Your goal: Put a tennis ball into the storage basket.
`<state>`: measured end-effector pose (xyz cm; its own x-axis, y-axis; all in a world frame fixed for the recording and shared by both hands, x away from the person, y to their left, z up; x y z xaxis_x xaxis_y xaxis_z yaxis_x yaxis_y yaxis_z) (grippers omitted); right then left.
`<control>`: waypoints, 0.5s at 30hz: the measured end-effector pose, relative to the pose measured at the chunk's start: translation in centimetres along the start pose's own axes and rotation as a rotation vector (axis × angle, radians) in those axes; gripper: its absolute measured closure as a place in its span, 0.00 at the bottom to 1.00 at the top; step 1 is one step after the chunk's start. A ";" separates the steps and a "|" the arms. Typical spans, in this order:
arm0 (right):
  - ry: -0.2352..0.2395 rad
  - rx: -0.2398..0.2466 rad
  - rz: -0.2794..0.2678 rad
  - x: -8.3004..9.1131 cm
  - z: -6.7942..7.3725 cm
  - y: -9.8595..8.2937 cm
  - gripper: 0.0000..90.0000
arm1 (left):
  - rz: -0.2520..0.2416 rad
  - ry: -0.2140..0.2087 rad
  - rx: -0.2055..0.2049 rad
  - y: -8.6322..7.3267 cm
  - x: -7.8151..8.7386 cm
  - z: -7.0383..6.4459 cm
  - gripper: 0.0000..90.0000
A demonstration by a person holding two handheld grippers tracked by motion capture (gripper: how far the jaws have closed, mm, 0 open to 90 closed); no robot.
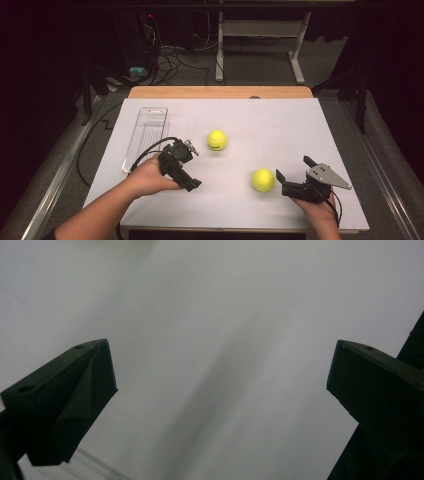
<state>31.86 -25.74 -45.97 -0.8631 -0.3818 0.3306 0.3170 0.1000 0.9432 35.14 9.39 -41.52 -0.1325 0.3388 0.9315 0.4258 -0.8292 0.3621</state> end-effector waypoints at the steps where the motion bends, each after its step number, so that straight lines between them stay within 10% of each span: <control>1: 0.002 0.001 0.001 0.0 0.0 0.0 0.00 | 0.000 0.001 0.003 0.1 0.0 0.1 0.01; 15: 0.002 -0.002 -0.003 0.1 0.0 0.0 0.00 | 0.021 -0.006 0.044 1.6 0.7 1.7 0.01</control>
<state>31.81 -25.81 -45.92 -0.8634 -0.3836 0.3278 0.3151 0.0975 0.9440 37.22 9.04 -40.29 -0.1182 0.3245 0.9385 0.4673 -0.8157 0.3409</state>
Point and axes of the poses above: each handheld gripper's, and its own axes: x roughly backward along the jaws, y roughly out of its top, z roughly to its left, the point moved 4 cm from there along -x, roughly forward along the jaws, and after that the axes turned 6 degrees about -x, right-handed, at the moved point
